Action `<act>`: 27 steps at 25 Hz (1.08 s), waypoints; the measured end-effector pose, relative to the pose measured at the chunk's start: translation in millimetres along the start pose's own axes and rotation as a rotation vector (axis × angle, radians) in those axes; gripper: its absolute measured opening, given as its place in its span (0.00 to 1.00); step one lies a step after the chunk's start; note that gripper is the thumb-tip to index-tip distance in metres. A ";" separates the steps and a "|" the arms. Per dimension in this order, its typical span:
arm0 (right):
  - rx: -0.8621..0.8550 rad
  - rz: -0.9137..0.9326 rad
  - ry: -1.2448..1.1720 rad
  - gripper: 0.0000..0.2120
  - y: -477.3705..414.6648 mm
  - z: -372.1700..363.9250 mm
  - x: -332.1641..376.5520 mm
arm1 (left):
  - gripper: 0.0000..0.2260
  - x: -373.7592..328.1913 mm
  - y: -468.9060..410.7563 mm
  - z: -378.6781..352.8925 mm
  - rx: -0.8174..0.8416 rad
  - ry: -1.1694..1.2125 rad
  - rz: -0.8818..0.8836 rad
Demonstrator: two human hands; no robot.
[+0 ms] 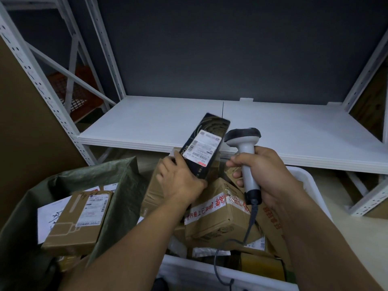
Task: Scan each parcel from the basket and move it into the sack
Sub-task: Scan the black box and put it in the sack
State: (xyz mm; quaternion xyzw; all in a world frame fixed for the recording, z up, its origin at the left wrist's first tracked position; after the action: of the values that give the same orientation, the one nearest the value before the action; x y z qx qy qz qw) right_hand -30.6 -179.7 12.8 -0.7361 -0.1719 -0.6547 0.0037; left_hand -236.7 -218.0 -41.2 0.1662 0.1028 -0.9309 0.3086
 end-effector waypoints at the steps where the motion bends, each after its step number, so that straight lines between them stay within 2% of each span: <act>1: 0.003 -0.004 -0.006 0.09 0.7 -1.8 -0.7 | 0.53 0.9 1.7 -7.7 0.032 -0.020 -0.009; 4: 0.007 -0.014 -0.010 0.07 1.6 -4.3 -2.2 | 0.53 3.7 5.5 -19.8 0.108 -0.037 0.014; 7: 0.005 -0.018 -0.005 0.06 1.2 -4.1 -2.2 | 0.45 5.7 -1.8 -16.8 0.133 0.015 0.045; 9: 0.009 -0.019 0.000 0.04 1.9 -4.9 -1.9 | 0.34 18.9 -7.1 -18.6 0.203 0.232 0.143; 12: 0.020 -0.013 0.012 0.03 2.8 -8.1 -1.3 | 0.13 35.2 -0.1 -37.3 0.436 0.839 0.397; 13: 0.019 -0.010 0.014 0.03 2.4 -8.2 -1.3 | 0.11 34.8 6.7 -42.5 0.537 0.935 0.448; 15: 0.018 -0.009 0.018 0.03 2.2 -8.7 -1.2 | 0.13 31.7 16.3 -50.7 0.707 0.964 0.462; 17: 0.026 -0.007 0.022 0.02 2.7 -10.4 -0.9 | 0.12 26.2 21.3 -53.4 0.799 0.969 0.433; 19: 0.028 -0.005 0.029 0.01 3.4 -10.6 -0.4 | 0.10 20.9 21.6 -53.5 0.812 1.021 0.418; 22: 0.038 0.005 0.022 0.02 6.2 -10.8 3.1 | 0.18 19.3 9.7 -52.0 0.740 1.171 0.386; 25: 0.067 0.033 0.002 0.08 11.9 -11.4 10.3 | 0.27 31.8 -13.0 -42.6 0.520 1.375 0.378; 27: 0.100 0.043 0.001 0.10 16.8 -13.7 14.1 | 0.28 42.2 -24.6 -34.0 0.394 1.465 0.373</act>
State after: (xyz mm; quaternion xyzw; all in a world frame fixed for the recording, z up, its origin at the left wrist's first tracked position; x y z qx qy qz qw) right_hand -38.2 -195.2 32.1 -0.7382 -0.1884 -0.6455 0.0547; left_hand -275.1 -211.4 -86.1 0.8048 0.0834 -0.5175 0.2783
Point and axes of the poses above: each hand's wrist, its own y-axis away from the middle knuckle, its own z-axis out of the back of the hand, x = y × z, the point moved 9 cm from there along -y, towards the middle knuckle, and after that the axes turned 5 degrees about -y, right-handed, at the moved point
